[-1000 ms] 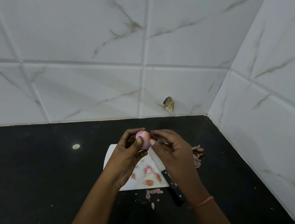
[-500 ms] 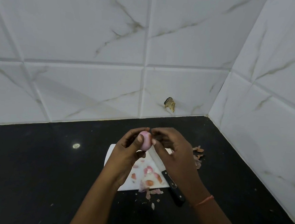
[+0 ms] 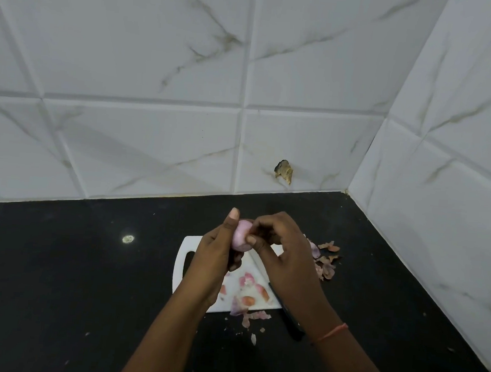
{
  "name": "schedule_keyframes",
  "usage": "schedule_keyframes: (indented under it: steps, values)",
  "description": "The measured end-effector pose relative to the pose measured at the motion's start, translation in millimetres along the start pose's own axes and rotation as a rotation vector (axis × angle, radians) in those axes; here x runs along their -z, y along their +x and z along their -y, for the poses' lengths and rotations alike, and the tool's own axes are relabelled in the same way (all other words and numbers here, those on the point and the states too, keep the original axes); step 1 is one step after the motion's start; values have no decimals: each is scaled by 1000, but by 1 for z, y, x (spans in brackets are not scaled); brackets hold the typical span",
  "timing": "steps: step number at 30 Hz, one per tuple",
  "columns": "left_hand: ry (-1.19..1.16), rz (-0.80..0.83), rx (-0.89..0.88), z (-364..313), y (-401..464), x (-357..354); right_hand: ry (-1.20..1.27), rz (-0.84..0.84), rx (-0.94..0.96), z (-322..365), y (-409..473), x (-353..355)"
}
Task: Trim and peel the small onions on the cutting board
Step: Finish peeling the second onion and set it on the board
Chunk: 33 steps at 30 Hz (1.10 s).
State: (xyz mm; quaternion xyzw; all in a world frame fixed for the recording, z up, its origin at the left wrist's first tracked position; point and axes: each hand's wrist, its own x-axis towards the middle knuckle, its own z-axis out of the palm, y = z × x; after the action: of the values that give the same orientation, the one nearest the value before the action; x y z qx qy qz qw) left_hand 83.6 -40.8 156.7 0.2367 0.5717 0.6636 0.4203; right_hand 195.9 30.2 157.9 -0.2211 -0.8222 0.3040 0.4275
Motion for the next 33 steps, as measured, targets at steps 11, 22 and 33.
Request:
schedule_keyframes:
  steps: [11,22,33]
  values:
    - [39,-50,-4,1,0,-4,73,-57,-43,7,-4,-3]
    - [29,-126,18,2,1,-10,78,-220,-74,6,-12,-16]
    - [27,-96,-15,5,2,-6,84,-215,-82,9,-12,-15]
